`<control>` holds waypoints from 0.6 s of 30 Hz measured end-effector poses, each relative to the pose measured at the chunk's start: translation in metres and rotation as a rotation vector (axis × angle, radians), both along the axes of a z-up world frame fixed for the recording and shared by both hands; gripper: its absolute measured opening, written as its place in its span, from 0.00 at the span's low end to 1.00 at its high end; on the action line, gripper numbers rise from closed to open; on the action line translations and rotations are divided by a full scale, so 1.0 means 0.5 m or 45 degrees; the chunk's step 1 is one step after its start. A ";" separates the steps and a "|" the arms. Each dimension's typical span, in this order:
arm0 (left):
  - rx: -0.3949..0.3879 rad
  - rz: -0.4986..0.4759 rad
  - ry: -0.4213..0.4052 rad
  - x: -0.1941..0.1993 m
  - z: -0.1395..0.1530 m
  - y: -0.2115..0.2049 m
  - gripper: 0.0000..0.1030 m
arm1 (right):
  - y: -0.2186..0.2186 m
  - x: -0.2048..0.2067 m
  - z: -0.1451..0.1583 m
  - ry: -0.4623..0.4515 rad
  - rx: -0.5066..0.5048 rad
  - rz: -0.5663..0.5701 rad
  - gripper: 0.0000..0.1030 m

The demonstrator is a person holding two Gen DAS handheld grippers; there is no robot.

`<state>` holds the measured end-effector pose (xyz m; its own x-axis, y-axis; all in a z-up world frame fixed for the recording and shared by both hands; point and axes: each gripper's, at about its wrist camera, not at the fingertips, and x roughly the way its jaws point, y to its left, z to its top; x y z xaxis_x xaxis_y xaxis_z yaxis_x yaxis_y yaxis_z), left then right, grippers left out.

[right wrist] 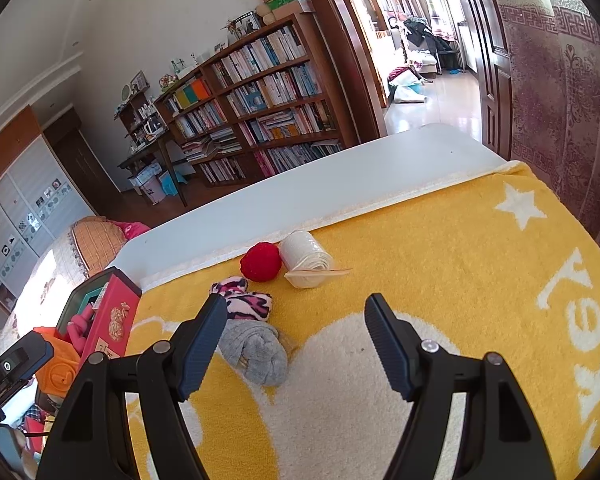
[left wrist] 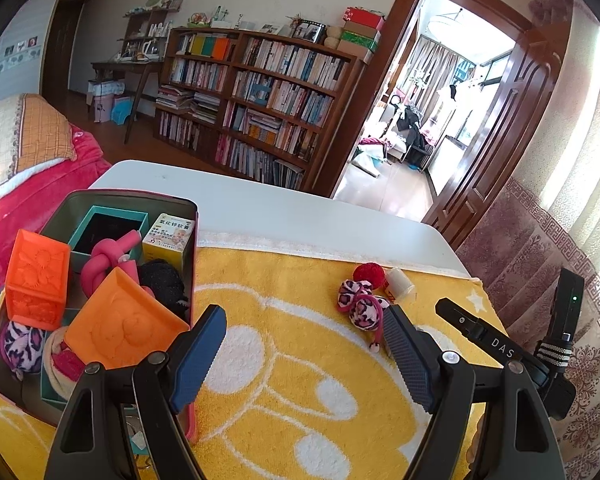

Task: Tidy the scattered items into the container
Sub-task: 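Move both open tools toward the leopard plush and grey sock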

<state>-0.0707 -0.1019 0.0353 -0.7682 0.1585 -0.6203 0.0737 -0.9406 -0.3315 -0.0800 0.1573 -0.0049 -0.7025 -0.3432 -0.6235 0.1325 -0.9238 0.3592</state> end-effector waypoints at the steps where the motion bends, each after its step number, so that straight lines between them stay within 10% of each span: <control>1: 0.000 -0.004 -0.009 -0.002 -0.005 0.002 0.80 | 0.000 0.000 0.000 -0.001 0.000 0.000 0.74; 18: -0.020 -0.009 -0.047 -0.010 -0.028 0.011 0.80 | 0.000 0.000 0.000 0.001 -0.011 -0.022 0.77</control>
